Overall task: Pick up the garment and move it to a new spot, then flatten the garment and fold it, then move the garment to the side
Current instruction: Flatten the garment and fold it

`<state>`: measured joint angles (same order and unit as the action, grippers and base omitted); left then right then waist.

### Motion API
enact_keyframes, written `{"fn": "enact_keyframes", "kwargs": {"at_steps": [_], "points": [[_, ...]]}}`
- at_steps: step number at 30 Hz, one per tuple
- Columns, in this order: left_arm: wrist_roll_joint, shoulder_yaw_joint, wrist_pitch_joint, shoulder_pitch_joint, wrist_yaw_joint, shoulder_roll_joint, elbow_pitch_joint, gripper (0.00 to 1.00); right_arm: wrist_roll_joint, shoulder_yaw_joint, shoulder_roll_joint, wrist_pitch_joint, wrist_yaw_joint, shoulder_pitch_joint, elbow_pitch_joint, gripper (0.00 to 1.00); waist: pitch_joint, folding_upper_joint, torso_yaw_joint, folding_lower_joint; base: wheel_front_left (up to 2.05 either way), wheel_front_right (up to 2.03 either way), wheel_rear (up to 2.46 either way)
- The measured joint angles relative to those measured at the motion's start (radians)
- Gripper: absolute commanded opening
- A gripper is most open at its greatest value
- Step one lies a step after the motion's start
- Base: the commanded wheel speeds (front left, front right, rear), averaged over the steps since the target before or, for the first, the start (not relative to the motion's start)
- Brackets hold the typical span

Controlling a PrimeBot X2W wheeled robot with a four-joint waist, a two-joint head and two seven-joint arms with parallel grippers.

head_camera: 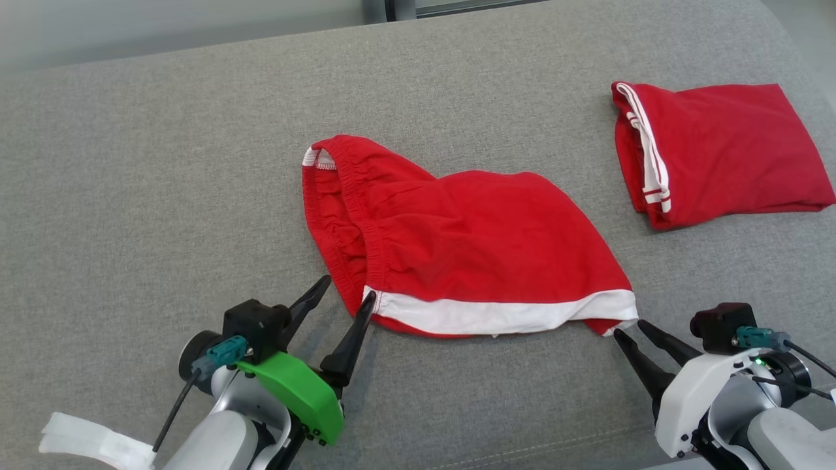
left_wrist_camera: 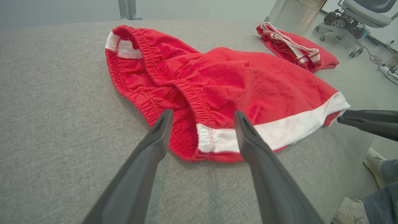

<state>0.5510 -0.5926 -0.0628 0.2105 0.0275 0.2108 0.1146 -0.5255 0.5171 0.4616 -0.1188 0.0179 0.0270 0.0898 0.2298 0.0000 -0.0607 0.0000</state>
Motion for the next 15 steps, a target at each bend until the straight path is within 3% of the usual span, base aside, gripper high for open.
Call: {"fn": "enact_keyframes", "kwargs": {"at_steps": [6, 15], "points": [[0.0, 0.023, -0.009, 0.0, -0.001, 0.002, 0.007, 1.0, -0.024, -0.014, -0.004, 0.018, -0.007, -0.017, 0.023, 0.49, 0.0, 0.0, -0.013, 0.0, 0.0, 0.0, 0.0], [0.0, 0.011, -0.009, 0.005, -0.001, 0.0, 0.019, 1.0, -0.024, -0.013, -0.025, 0.042, -0.009, -0.008, 0.057, 0.48, 0.0, 0.0, -0.028, 0.0, 0.0, 0.0, 0.0]]}}
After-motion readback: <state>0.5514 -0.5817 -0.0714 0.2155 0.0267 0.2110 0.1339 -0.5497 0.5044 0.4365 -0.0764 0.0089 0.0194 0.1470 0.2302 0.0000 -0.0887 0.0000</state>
